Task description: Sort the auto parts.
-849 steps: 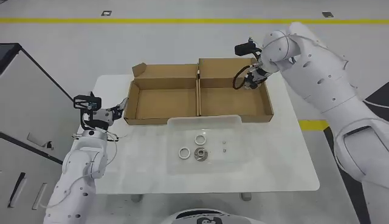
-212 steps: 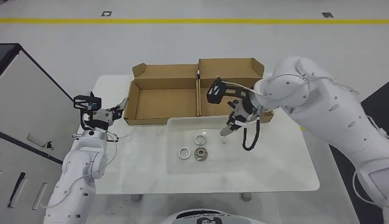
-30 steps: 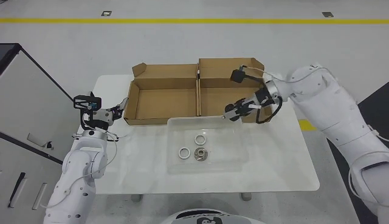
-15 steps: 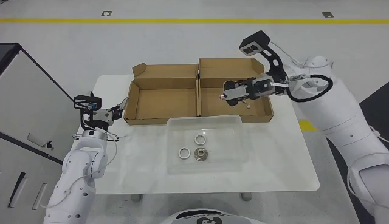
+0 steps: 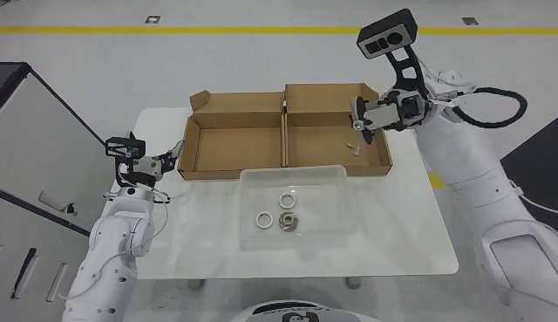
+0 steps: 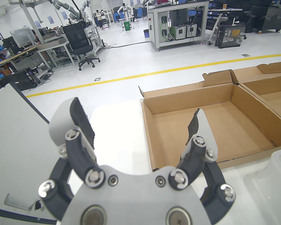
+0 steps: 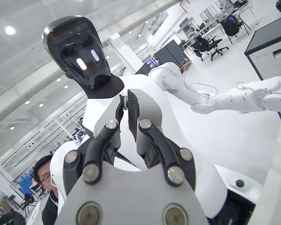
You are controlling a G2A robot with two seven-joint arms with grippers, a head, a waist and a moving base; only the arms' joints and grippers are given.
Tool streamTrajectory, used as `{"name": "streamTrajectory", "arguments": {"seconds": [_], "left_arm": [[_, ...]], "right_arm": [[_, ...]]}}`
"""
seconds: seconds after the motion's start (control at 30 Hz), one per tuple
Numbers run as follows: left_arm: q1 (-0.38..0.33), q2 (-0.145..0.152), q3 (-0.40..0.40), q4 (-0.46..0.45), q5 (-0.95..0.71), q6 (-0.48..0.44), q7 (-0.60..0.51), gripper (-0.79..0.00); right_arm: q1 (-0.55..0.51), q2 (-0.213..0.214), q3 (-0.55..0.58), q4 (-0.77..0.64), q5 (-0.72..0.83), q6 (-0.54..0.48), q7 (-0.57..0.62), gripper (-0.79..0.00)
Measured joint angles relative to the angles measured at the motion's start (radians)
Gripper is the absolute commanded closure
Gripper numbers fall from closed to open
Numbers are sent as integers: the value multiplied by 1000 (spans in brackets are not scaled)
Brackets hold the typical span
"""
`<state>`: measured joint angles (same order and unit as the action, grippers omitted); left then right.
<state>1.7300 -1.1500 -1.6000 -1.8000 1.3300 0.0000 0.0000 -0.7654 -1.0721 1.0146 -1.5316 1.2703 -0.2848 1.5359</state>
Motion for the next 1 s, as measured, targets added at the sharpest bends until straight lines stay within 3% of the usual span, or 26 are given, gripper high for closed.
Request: {"name": "streamTrajectory", "arguments": {"seconds": [0.23,0.33,0.67,1.0], "left_arm": [[0,0,0,0,0,0,0,-785],[0,0,0,0,0,0,0,-785],[0,0,0,0,0,0,0,-785],[0,0,0,0,0,0,0,-785]], "right_arm": [[-3,0,-1,-4,1,3,-4,0],[-20,-5,1,-32,14,23,-58,0],[14,-66,-67,25,195,42,-211,0],[74,-116,-107,41,236,89,-190,0]]}}
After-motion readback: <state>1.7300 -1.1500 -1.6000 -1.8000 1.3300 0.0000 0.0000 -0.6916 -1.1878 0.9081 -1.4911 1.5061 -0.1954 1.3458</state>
